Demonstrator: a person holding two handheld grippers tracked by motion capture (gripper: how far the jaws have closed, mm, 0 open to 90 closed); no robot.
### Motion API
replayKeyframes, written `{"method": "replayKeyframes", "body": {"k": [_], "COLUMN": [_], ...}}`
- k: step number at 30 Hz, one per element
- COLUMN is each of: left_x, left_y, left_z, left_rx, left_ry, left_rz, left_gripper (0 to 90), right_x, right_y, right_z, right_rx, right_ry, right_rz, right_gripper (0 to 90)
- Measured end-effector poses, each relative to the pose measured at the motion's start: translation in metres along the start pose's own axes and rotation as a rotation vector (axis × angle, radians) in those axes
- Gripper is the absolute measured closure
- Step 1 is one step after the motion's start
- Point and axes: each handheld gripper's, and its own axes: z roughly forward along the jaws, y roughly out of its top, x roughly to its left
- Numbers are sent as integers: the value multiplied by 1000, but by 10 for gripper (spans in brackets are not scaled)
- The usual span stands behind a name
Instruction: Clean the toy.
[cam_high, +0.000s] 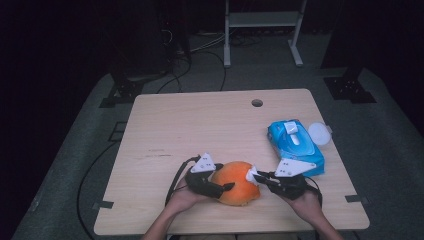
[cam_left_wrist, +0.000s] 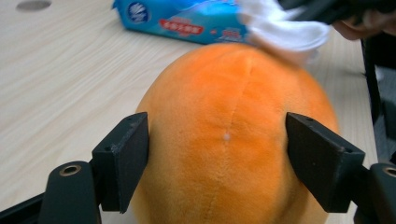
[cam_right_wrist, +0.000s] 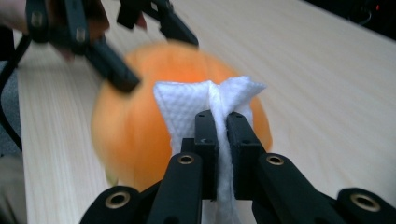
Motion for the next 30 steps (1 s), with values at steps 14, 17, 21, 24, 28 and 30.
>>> {"method": "replayKeyframes", "body": {"k": [14, 17, 21, 24, 28, 30], "left_x": [-5, -7, -7, -6, -3, -5], "left_y": [-3, -4, -4, -3, -4, -3], "left_z": [-1, -1, 0, 1, 3, 4], "left_rx": [-2, -1, -9, -12, -21, -20], "left_ry": [-41, -52, -41, -29, -16, -13], "left_rz": [39, 59, 44, 15, -20, -24], "left_gripper": [266, 266, 259, 242, 237, 238], "right_x": [-11, -21, -28, -24, -15, -9], "right_y": [-3, 3, 1, -7, -21, -24], "right_z": [11, 17, 19, 14, 5, 0], "right_rx": [-14, -41, -24, 3, 54, 53], "right_ry": [13, 11, 15, 14, 31, 47], "right_rz": [91, 130, 147, 146, 146, 136], "right_gripper": [832, 830, 830, 830, 830, 831]}}
